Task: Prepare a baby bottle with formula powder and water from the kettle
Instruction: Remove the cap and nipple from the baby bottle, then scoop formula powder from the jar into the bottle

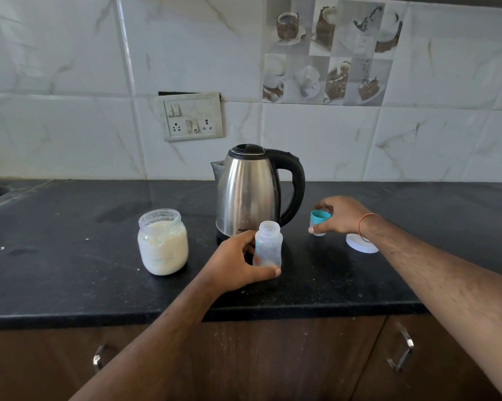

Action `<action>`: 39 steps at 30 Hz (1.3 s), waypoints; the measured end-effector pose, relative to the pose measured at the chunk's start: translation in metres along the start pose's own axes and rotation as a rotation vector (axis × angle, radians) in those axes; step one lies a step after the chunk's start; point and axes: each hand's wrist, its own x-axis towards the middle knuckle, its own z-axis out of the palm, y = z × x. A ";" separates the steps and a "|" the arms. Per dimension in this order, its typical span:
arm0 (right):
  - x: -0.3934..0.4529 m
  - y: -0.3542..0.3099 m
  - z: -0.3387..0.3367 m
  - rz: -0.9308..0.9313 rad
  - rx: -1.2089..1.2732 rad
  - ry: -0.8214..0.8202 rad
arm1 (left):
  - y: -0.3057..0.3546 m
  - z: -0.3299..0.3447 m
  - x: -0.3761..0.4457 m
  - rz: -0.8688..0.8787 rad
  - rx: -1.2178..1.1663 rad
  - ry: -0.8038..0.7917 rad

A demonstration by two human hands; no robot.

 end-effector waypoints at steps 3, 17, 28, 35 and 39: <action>-0.004 -0.002 -0.002 -0.007 -0.028 0.007 | 0.002 0.001 -0.001 0.011 -0.006 0.004; -0.096 -0.046 0.019 -0.235 0.371 0.110 | 0.017 -0.004 -0.019 0.034 -0.159 0.197; -0.116 -0.072 0.084 -0.160 0.545 0.090 | 0.014 -0.005 -0.066 0.246 0.153 0.744; -0.119 -0.074 0.094 -0.182 0.477 0.273 | -0.012 -0.046 -0.089 -0.097 -0.024 0.947; -0.129 -0.077 0.101 -0.293 0.420 0.476 | -0.032 -0.075 -0.085 -0.251 -0.178 0.806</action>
